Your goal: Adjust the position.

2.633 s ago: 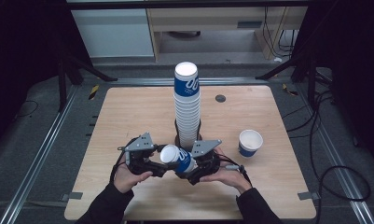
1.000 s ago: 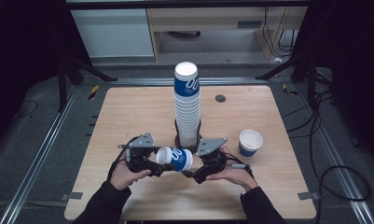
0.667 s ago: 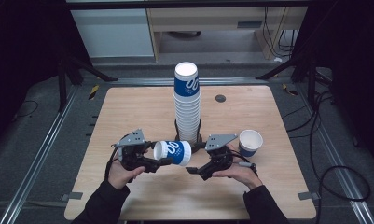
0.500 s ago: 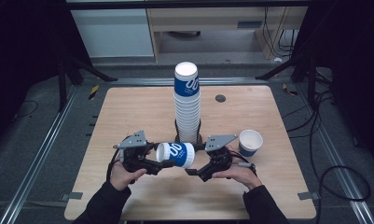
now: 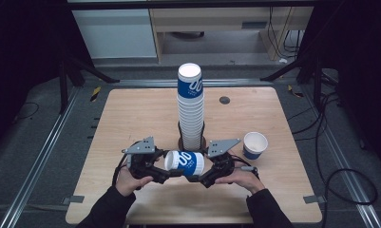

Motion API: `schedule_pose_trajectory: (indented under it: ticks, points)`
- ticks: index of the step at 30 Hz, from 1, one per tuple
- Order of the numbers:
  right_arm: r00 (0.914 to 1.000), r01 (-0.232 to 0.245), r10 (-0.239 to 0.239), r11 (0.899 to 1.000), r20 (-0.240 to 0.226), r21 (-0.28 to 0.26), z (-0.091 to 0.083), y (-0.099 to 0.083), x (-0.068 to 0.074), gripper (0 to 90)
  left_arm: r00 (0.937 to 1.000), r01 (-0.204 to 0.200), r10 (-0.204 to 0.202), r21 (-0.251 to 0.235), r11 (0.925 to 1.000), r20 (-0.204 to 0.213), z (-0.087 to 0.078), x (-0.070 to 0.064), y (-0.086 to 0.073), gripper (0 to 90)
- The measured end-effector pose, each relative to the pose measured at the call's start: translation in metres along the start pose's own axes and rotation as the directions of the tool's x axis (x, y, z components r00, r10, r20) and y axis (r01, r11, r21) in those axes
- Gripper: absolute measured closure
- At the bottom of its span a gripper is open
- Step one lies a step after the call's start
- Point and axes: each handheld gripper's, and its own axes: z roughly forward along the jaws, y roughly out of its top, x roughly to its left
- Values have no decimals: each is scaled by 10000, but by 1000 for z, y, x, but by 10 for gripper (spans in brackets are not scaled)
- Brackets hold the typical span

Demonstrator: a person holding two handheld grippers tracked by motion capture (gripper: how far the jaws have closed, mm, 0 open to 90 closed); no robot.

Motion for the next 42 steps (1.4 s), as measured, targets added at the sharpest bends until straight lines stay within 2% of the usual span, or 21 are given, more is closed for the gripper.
schedule_pose_trajectory:
  ticks: [8,17,20,24,26,29,33,36,39,42]
  points:
    - [10000,84,-84,9999,-38,-69,-2,0,0,137,9998,176,-175,-118,9998,119,-1,2,0,255]
    - [9997,107,-103,9998,201,-190,-11,1,-4,143,9998,83,-89,-344,9994,-195,-10,3,3,211]
    - [9985,205,-203,9998,501,-19,-16,1,-6,142,9993,-36,33,-98,9999,-378,-15,5,4,191]
    - [9953,361,-399,9984,886,436,-22,0,-8,142,9979,-306,341,625,9976,-559,-17,8,3,168]
    - [9945,420,-480,9970,928,653,-22,-1,-7,141,9963,-442,520,1112,9928,-680,-15,10,0,161]
    - [9945,494,-579,9941,871,968,-17,-2,-6,141,9963,-572,675,1771,9825,-527,-8,10,-3,158]
    - [9964,589,-663,9894,525,1329,-7,-5,-2,142,9945,-963,1034,2429,9653,-169,1,5,-5,155]
    - [9965,730,-784,9844,279,1603,1,-6,1,142,9912,-1264,1323,2917,9481,-4,7,2,-8,154]
    - [9954,940,-958,9769,3,1920,8,-8,6,142,9905,-1328,1369,3120,9407,87,10,1,-9,164]
    - [9944,1053,-1041,9743,-165,1992,11,-8,8,142,9900,-1398,1374,3261,9350,304,11,1,-10,207]
